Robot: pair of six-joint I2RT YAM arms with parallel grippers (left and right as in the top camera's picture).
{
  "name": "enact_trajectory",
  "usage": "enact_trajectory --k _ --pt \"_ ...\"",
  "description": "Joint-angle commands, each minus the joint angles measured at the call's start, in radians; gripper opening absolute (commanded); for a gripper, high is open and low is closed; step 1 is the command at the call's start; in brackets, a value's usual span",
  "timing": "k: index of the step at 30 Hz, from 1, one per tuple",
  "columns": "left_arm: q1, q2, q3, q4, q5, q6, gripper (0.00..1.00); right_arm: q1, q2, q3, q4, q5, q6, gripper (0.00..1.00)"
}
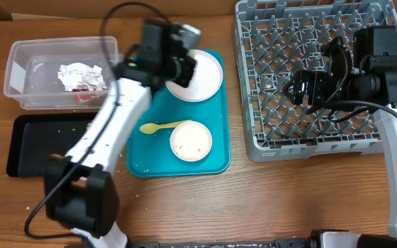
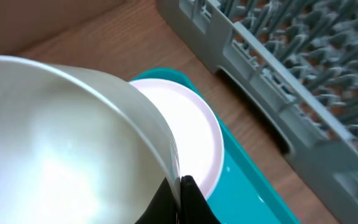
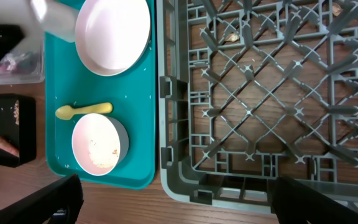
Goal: Sort waste into correct bins and load items into the dishwasher
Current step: 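Carry the empty white bowl back toward the teal tray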
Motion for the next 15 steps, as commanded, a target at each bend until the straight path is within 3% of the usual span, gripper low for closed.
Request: enact_trajectory --k 1,8,11,14,15 --pt "-0.063 0.108 0.015 0.047 -0.225 0.101 0.04 0.005 -0.007 0.001 0.002 -0.005 0.003 1.00" --pt "-0.084 0.247 0.015 0.129 -0.232 0.104 0.05 0.005 -0.007 0.001 -0.003 -0.005 0.003 1.00" --pt "-0.084 0.256 0.015 0.150 -0.232 0.104 0.20 0.005 -0.007 0.001 -0.002 -0.005 0.002 1.00" --pt "-0.084 0.254 0.015 0.163 -0.232 0.104 0.48 0.005 -0.007 0.001 -0.003 -0.005 0.000 1.00" --pt "-0.084 0.253 0.017 0.163 -0.232 0.104 0.53 0.005 -0.007 0.001 -0.004 -0.005 0.000 1.00"
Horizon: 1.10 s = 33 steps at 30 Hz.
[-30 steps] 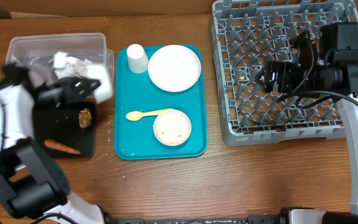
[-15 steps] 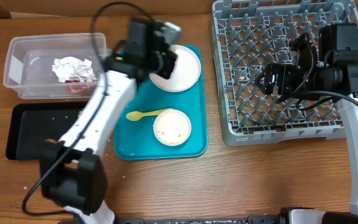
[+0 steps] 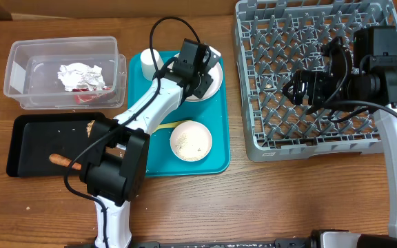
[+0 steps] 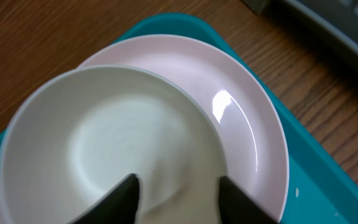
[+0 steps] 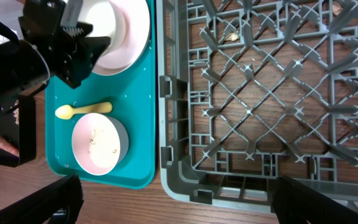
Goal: Sort waste into correct bins and load items into the dishwasher
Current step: 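Carry the empty white bowl back toward the teal tray, then reach the left gripper to the rice bowl and grasp its rim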
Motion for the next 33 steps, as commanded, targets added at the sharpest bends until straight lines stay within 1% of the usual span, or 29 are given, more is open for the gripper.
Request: enact_trajectory --k 1,4,5,8,11,12,15,17,19,22,25,28,31,33 --pt "0.004 -0.014 0.023 0.000 -0.017 0.010 0.56 0.005 -0.007 0.001 -0.003 -0.005 0.000 1.00" --pt "0.005 -0.042 0.072 -0.071 -0.017 -0.056 0.62 0.005 -0.007 0.001 -0.005 -0.005 0.000 1.00" --pt "0.005 -0.059 0.106 -0.127 -0.017 -0.084 0.63 0.005 -0.007 0.001 -0.005 -0.005 0.000 1.00" --pt "0.004 -0.118 0.223 -0.358 -0.010 -0.153 0.62 0.005 -0.007 0.001 -0.008 -0.005 0.000 1.00" --pt "-0.001 -0.187 0.314 -0.597 0.021 -0.197 0.49 0.005 -0.007 0.001 -0.006 -0.005 0.000 1.00" --pt "-0.010 -0.232 0.335 -0.709 0.049 -0.200 0.44 0.005 -0.007 0.001 -0.003 -0.005 0.000 1.00" --pt "-0.025 -0.291 0.335 -0.841 0.049 -0.235 0.44 0.005 -0.007 0.001 0.001 -0.006 0.000 1.00" --pt "-0.035 -0.311 0.335 -0.927 0.039 -0.323 0.44 0.005 -0.007 0.001 0.002 -0.006 0.000 1.00" --pt "-0.042 -0.311 0.332 -0.993 0.043 -0.375 0.43 0.005 -0.007 0.001 0.002 -0.009 0.000 1.00" --pt "-0.059 -0.311 0.280 -1.022 0.044 -0.394 0.44 0.005 -0.007 0.001 0.003 -0.009 0.001 1.00" --pt "-0.090 -0.311 0.178 -0.957 0.044 -0.370 0.49 0.005 -0.007 0.001 0.007 -0.010 0.001 1.00" --pt "-0.127 -0.311 0.050 -0.842 0.062 -0.286 0.53 0.005 -0.007 0.001 0.004 -0.010 0.001 1.00" --pt "-0.162 -0.311 -0.061 -0.731 0.140 -0.154 0.57 0.005 -0.007 0.001 0.000 -0.010 0.001 1.00" --pt "-0.180 -0.311 -0.120 -0.673 0.158 -0.083 0.59 0.005 -0.007 0.001 -0.003 -0.010 0.001 1.00"
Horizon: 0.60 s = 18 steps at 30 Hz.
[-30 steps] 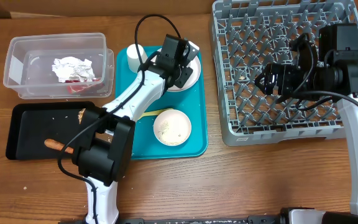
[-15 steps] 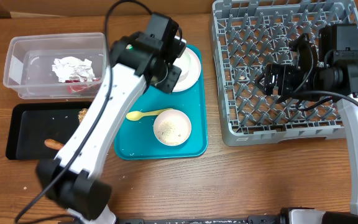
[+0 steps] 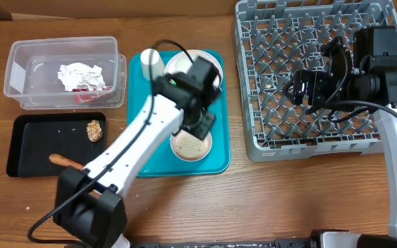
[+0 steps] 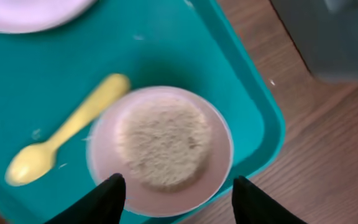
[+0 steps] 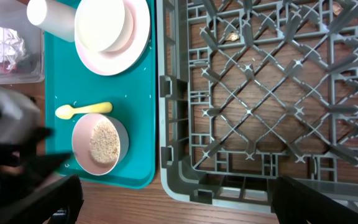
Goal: Sort waste into correct bins and load items into the dishwasher
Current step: 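Reach the left gripper to the rice bowl and grasp its rim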
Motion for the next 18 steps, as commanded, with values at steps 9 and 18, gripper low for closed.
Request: enact_trajectory --k 9,18 --pt "-0.042 0.041 -0.233 0.165 0.071 0.311 0.59 0.005 -0.007 0.001 -0.006 -0.009 0.001 1.00" --pt "-0.049 0.117 -0.236 0.159 0.071 0.316 0.49 0.005 -0.007 0.001 -0.005 -0.009 0.005 1.00"
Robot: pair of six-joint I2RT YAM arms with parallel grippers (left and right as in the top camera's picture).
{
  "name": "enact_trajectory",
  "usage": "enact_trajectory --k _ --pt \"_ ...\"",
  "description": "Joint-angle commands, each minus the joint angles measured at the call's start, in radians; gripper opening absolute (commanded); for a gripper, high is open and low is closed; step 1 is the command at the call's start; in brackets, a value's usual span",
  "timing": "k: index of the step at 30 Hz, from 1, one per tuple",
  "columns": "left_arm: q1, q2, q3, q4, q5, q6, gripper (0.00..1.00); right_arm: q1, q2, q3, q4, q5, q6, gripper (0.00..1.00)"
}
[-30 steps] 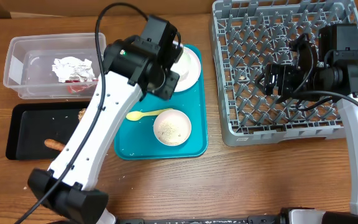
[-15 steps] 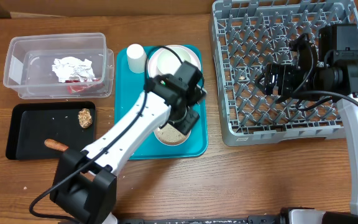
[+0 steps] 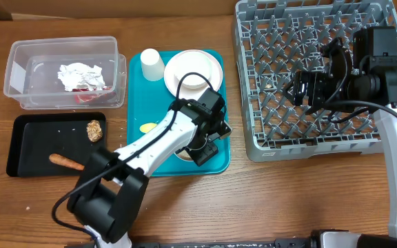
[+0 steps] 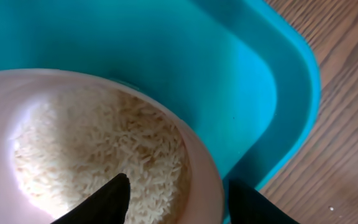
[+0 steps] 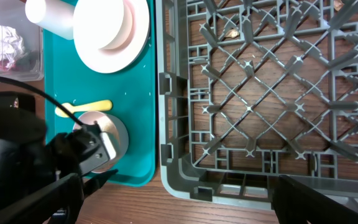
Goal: Sort waste into correct bins and load items into the dishwasher
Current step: 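Reach the left gripper to the rice bowl and grasp its rim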
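Note:
A pink bowl point(image 4: 92, 155) of rice sits on the teal tray point(image 4: 229, 74) at its front right. My left gripper point(image 4: 176, 186) is open and low at the bowl's right rim, with one finger over the rice and the other outside the wall. In the overhead view the left gripper point(image 3: 202, 148) hides most of the bowl. A yellow spoon point(image 3: 147, 127), a white cup point(image 3: 151, 65) and a white bowl on a pink plate point(image 3: 193, 72) are also on the tray. My right gripper point(image 5: 179, 186) hangs open and empty over the grey dish rack point(image 3: 309, 76).
A clear bin point(image 3: 64, 72) holding crumpled foil stands at the back left. In front of it lies a black tray point(image 3: 26, 148) with a sausage and a food lump. The rack's near wall point(image 5: 241, 180) is close to the teal tray's right edge.
My left gripper was higher above the rice bowl, with the whole bowl in its view. Now it is down at the bowl's right rim, its fingers on either side. The right arm is unchanged.
First my left gripper held the white bowl over the pink plate. Then the bowl rested on the plate with the gripper open above it. Later the gripper hung over the pink rice bowl, and now it straddles that bowl's rim. The right gripper stayed open over the rack.

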Motion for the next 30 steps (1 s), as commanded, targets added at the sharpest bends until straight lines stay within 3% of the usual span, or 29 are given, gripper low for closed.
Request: enact_trajectory --k 1,4,7,15,23,30 --pt "-0.007 0.033 -0.009 -0.002 0.017 0.027 0.43 0.005 -0.007 0.001 0.002 -0.009 0.005 1.00" --pt "-0.008 0.039 -0.009 0.005 -0.003 0.022 0.19 0.005 -0.007 0.001 0.004 -0.009 0.005 1.00" --pt "-0.007 0.039 -0.009 0.013 -0.051 -0.009 0.04 0.005 -0.007 0.001 0.003 -0.009 0.004 1.00" --pt "-0.006 0.036 0.034 -0.015 -0.105 -0.139 0.04 0.005 -0.007 0.001 0.002 -0.009 0.004 1.00" --pt "0.049 0.034 0.357 -0.319 -0.086 -0.275 0.04 0.005 -0.007 0.001 0.002 -0.009 0.004 1.00" --pt "0.241 -0.004 0.553 -0.502 -0.055 -0.326 0.04 0.005 -0.007 0.001 0.002 -0.009 0.004 1.00"
